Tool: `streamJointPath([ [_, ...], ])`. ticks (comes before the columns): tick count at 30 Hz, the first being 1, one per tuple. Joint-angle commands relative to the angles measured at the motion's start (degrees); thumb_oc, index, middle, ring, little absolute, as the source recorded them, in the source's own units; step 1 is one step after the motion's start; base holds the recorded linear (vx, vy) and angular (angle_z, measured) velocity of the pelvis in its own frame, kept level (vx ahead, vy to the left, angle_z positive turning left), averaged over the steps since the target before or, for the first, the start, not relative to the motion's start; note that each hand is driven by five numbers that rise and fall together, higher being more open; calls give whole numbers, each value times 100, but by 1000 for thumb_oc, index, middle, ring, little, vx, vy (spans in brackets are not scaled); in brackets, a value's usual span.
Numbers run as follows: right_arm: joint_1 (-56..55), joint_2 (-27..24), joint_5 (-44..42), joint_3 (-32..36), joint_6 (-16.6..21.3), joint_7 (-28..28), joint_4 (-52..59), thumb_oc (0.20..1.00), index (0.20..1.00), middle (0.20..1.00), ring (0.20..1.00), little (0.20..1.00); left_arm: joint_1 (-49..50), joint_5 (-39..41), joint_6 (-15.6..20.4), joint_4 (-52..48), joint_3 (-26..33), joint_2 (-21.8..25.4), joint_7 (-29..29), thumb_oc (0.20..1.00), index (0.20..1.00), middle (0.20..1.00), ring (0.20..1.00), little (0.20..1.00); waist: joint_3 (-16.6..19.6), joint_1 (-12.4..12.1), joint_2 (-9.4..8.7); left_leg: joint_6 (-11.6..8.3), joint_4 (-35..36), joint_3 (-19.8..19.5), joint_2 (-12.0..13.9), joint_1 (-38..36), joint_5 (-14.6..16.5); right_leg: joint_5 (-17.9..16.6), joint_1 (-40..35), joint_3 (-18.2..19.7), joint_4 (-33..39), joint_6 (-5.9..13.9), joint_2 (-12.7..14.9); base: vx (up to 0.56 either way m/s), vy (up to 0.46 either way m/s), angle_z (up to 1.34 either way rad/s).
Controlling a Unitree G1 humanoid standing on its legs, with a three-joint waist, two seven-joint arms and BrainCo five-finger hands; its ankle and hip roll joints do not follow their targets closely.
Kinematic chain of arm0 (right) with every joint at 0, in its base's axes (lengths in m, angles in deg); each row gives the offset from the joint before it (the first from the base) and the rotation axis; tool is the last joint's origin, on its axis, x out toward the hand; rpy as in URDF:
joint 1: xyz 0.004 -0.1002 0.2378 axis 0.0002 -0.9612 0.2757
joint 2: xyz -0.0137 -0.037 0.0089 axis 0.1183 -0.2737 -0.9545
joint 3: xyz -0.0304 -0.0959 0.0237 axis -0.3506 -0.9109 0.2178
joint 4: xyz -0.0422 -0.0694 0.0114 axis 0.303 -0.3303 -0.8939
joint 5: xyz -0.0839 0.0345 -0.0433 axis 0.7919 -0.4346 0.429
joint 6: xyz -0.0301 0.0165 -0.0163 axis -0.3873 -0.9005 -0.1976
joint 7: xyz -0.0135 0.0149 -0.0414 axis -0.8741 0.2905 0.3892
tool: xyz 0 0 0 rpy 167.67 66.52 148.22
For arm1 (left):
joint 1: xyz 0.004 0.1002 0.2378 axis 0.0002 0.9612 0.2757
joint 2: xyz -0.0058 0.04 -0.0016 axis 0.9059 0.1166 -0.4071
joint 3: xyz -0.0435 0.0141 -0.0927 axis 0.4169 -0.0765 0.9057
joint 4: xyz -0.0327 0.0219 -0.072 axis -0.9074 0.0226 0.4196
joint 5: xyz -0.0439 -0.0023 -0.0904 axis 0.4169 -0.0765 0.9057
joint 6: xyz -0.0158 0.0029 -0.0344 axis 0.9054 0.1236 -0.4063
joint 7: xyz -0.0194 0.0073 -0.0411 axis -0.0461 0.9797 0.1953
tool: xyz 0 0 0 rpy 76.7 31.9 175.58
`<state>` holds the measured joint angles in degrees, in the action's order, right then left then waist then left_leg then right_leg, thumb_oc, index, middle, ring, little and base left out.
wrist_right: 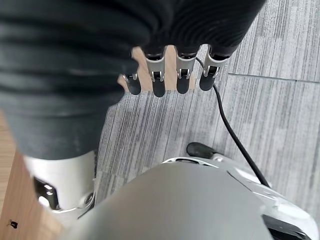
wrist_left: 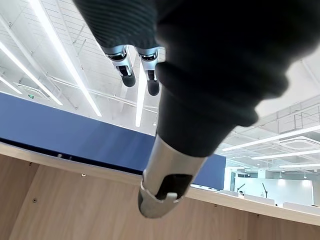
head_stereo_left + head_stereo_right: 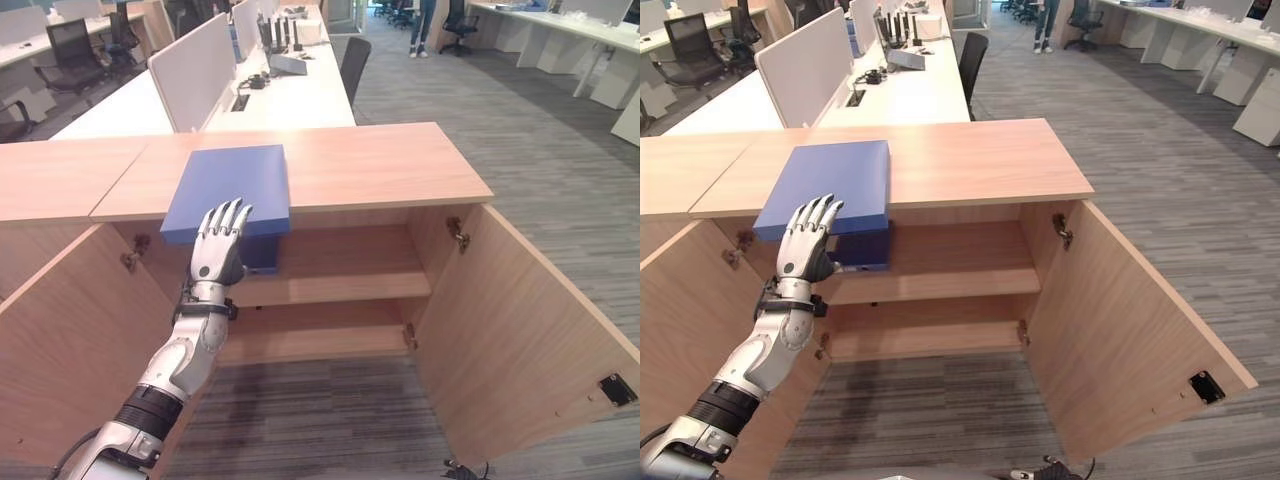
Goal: Put the empty folder in the office cabinet
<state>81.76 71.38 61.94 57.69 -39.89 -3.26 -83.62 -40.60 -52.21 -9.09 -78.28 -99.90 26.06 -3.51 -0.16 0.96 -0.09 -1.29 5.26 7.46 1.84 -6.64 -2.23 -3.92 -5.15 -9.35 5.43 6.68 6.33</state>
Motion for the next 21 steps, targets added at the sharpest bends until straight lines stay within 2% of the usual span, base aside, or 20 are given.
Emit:
streamJointPath([
  [1, 208, 104, 187, -261, 138, -33, 84, 1000, 1000, 1000, 1000, 1000, -1203, -413, -129, 290, 148, 430, 245, 1000, 1000, 1000, 1000, 1000, -63, 38, -225, 100, -26, -197, -302, -286, 839, 224, -176, 3, -43, 74, -306, 6, -4, -3],
  [14, 165, 50, 215, -410, 159, -102, 416, 1000, 1000, 1000, 1000, 1000, -1432, -665, -314, 554, 5, 500, 170, 1000, 1000, 1000, 1000, 1000, -49, 82, -242, 96, -26, -171, -292, -318, 869, 229, -190, 20, -43, 84, -319, 3, -1, -1],
  [21, 112, -38, 243, -472, 162, -120, 673, 1000, 1000, 1000, 1000, 1000, -1567, -647, -443, 1132, -182, 500, 128, 1000, 1000, 1000, 1000, 1000, -51, 122, -243, 90, -26, -132, -293, -332, 875, 222, -195, 44, -43, 82, -332, 0, 0, 0],
])
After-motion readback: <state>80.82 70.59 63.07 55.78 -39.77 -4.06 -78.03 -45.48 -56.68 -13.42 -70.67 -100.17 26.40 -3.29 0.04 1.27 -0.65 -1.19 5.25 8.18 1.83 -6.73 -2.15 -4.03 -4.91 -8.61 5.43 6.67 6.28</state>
